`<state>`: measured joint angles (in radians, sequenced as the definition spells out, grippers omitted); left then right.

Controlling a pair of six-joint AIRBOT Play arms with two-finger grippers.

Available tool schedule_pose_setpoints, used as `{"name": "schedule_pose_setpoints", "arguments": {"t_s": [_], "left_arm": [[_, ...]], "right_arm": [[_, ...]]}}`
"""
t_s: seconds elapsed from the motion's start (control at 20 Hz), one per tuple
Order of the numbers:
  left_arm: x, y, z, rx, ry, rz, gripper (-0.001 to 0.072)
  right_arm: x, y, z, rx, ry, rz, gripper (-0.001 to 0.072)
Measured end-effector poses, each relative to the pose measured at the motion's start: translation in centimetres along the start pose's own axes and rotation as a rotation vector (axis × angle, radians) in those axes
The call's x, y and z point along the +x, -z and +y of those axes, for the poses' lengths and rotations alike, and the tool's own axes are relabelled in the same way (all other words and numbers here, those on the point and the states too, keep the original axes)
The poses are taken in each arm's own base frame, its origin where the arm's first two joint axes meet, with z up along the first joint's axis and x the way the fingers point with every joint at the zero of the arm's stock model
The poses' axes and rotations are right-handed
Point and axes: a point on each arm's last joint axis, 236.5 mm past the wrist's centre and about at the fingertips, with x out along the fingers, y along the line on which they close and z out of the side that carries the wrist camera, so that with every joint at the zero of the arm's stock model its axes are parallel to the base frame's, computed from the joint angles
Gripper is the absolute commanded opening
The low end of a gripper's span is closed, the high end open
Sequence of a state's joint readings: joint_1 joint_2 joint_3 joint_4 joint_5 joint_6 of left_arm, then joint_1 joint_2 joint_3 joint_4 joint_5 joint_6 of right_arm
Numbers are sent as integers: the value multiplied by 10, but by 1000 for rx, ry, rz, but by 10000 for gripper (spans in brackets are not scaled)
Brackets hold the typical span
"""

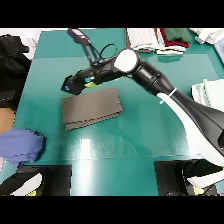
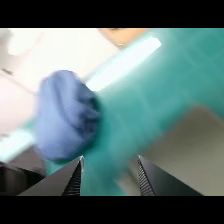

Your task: Fold the shirts.

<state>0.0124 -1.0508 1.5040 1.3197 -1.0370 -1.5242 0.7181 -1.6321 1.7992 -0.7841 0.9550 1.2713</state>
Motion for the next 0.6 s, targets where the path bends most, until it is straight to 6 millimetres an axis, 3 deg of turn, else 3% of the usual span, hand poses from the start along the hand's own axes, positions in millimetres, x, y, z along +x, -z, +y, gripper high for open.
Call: {"name": "schedule_pose_setpoints", "arguments": {"t_s": [0.15,0.2,0.25,0.4,0.5,0.6], "left_arm": [[-1,4,-18,35,34,10,23],[-1,5,-27,49,50,9,23],[0,6,-34,60,66,11,23],[2,6,-53,86,102,3,23],[4,7,-58,92,113,4,22],[7,8,-61,95,120,8,23]], "right_arm": [[-36,22,-62,68,131,63,412],[-51,37,-91,116,187,92,457],[-65,53,-117,170,235,120,626],[-99,110,-187,368,335,188,653],[-105,143,-216,509,339,210,652],[-96,168,-232,625,308,229,652]]}}
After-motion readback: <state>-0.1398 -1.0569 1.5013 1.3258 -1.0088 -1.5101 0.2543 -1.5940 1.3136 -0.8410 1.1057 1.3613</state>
